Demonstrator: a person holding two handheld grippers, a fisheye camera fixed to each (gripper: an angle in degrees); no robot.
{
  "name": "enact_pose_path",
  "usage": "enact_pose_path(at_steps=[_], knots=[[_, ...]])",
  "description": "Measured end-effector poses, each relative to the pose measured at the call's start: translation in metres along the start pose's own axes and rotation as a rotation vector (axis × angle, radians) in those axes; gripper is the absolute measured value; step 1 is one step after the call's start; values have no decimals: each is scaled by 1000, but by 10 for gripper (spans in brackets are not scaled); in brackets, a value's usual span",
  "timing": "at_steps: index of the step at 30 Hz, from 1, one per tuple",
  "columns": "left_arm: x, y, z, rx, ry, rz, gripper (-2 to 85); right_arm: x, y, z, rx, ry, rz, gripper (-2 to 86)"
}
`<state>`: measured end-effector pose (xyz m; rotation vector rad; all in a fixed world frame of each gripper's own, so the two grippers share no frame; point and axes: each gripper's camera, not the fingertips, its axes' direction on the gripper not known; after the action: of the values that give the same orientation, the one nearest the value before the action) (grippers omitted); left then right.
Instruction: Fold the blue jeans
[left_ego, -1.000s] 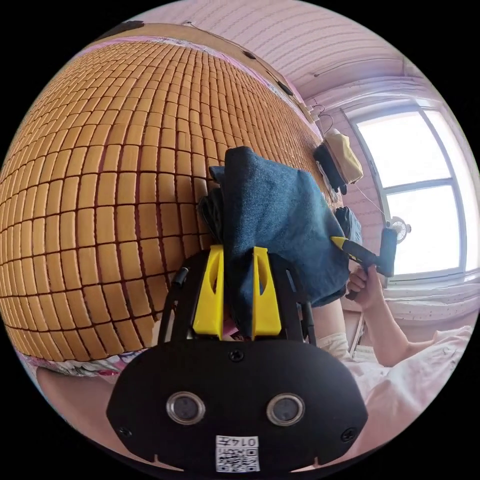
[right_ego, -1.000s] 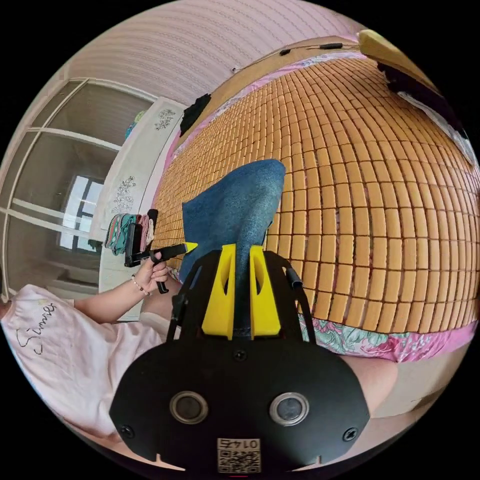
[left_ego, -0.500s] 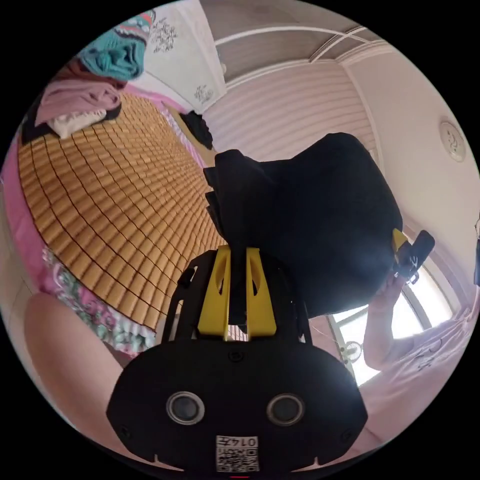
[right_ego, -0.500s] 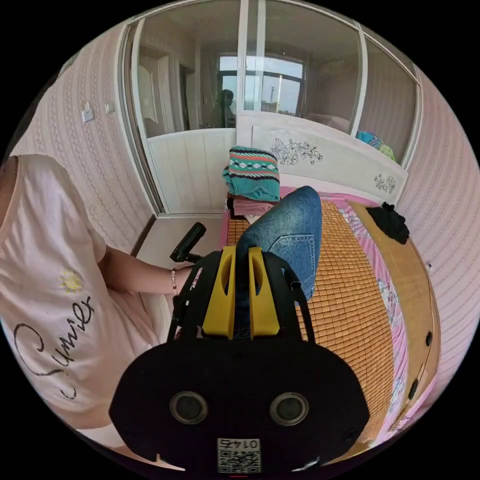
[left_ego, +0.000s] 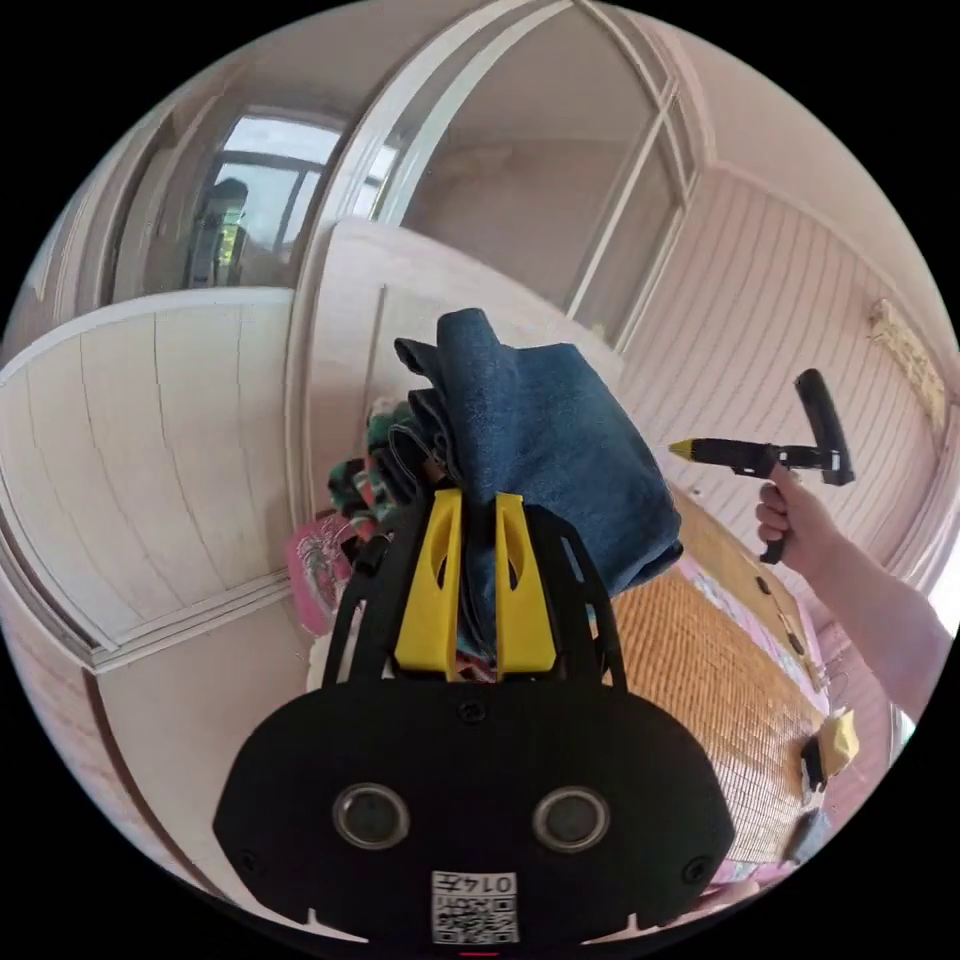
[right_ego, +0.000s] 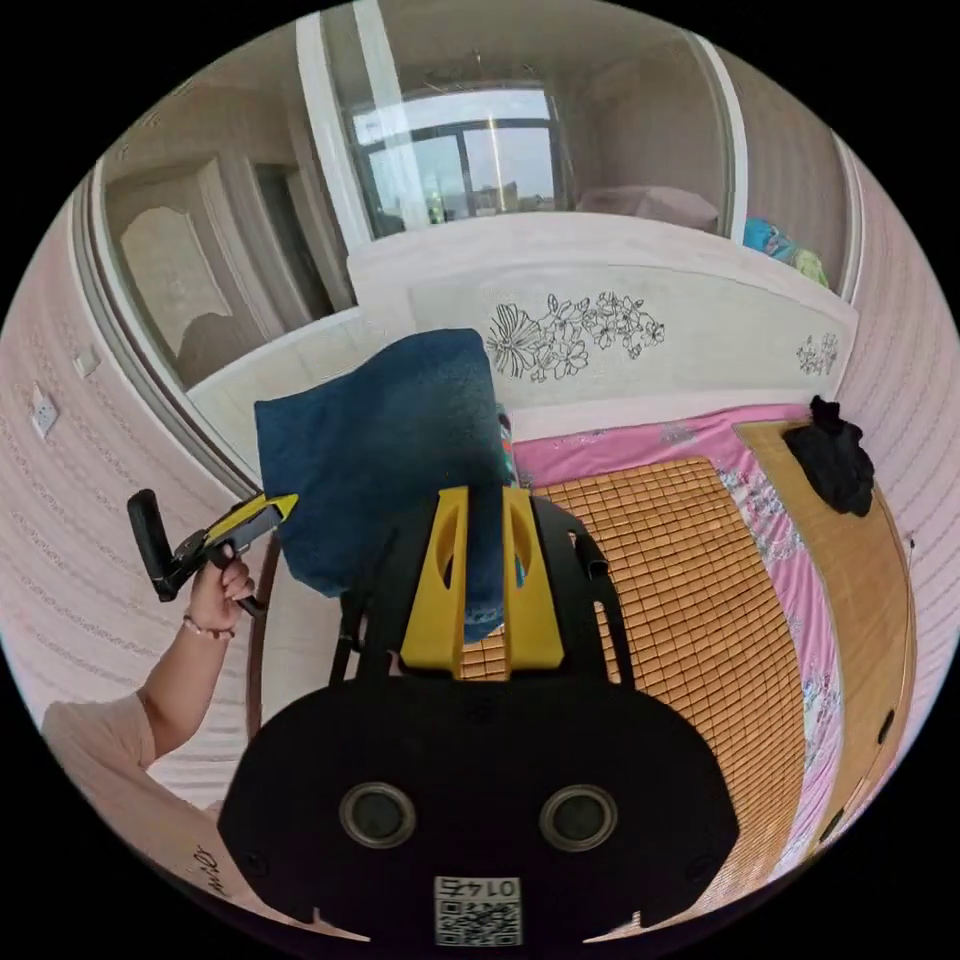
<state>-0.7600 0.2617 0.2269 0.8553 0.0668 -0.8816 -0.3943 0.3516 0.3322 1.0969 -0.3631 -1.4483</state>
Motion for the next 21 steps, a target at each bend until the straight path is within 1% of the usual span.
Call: enact_pose_path(at_steps=[1,2,4,5,8,11,17,21], knots=[[-5,1,14,-36,-26,7,66,-3,-7,44,-99,-25,22,18],[-11,7,29,-27,-27,8,69,-11,-10,82,-163,-70,22,10],[-15,14,28,59,-16,-7,69,-25,-11,124,-206,-68,-5,1],[-18,17,27,72,-4,-31,69,-32,-10,129,-133,-43,-25,-3],[-26,29,31,58,65,-99,70,-44,-16,132,-96,-9,-75,-5],[-19,45,21,52,101,-93,69,-48,-19,122,-133,-1,-118,-5],[32,108,-23,105,129,-20,62,-34,-5,92,-171,2,-109,7],[86,159,-41,58,121,99,56,-18,10,51,-147,-38,-99,47]])
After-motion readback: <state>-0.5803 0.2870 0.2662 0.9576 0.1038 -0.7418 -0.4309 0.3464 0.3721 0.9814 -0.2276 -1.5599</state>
